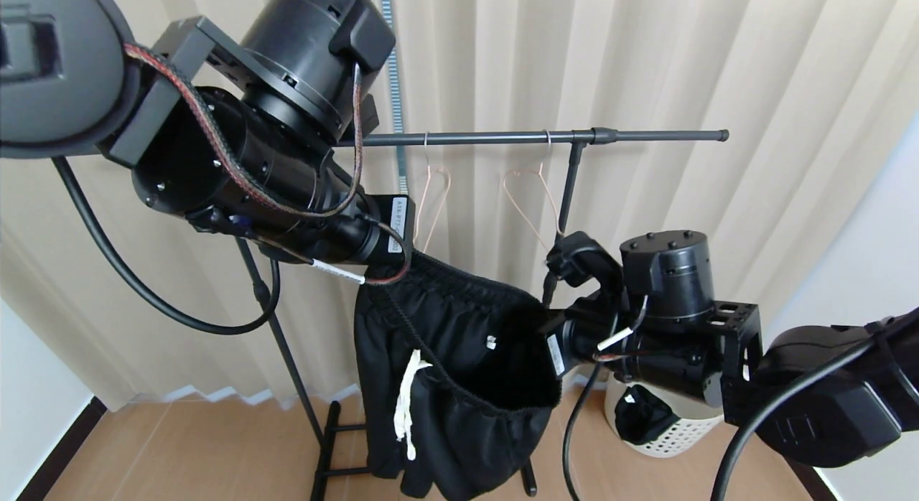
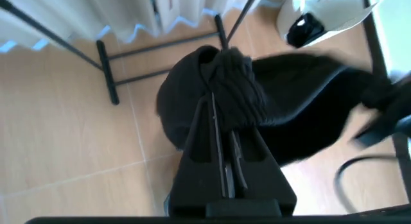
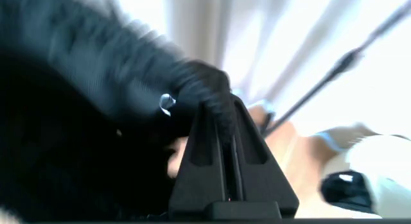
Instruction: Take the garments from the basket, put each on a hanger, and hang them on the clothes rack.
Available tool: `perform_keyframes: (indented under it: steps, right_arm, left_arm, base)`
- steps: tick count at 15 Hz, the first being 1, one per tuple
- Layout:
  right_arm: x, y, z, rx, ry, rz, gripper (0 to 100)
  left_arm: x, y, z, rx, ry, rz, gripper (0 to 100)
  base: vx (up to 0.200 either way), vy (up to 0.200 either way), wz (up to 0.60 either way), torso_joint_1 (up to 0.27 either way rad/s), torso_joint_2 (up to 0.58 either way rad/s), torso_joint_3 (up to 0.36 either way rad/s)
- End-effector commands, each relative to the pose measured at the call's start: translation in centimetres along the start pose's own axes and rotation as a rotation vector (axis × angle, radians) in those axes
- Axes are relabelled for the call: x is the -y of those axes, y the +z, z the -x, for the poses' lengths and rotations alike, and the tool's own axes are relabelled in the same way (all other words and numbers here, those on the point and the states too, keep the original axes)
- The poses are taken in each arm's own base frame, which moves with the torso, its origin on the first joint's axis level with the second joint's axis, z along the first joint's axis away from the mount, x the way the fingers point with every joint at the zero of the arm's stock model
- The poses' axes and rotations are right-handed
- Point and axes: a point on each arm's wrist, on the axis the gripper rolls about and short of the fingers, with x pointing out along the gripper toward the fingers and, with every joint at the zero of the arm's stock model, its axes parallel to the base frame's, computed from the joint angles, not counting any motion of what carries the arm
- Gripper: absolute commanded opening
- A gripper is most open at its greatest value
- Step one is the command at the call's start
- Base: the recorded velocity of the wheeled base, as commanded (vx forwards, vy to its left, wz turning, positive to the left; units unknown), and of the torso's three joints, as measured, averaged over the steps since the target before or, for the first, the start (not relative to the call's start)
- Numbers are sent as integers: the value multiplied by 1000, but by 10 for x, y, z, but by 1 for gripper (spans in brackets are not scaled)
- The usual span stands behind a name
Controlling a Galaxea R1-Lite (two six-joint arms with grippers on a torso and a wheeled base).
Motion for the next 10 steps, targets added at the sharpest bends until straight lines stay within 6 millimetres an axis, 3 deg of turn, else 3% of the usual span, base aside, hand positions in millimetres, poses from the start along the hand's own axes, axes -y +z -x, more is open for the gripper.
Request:
perform_keyframes:
  steps: [1,5,6,10]
  right_arm:
    - [22,16,4,56,-72,-31,0]
    - [29,24,4,86,-173,-44,0]
    - [28,24,4,86,-185,-44,0]
    - [29,27,6,100,-194,-46,0]
  left_arm:
    - [-7,-9,-9,-44,29,-2,0]
    - [-13,-39,-20,-119,44,-71,0]
    - [-14,-45,-17,-112,33,-92,100]
    - [-24,-63,0,-112,16,-170,100]
  base:
    - [0,0,0,0,0,0]
    - [0,0,0,0,0,0]
    - [0,0,0,0,0,0]
    - [0,0,0,0,0,0]
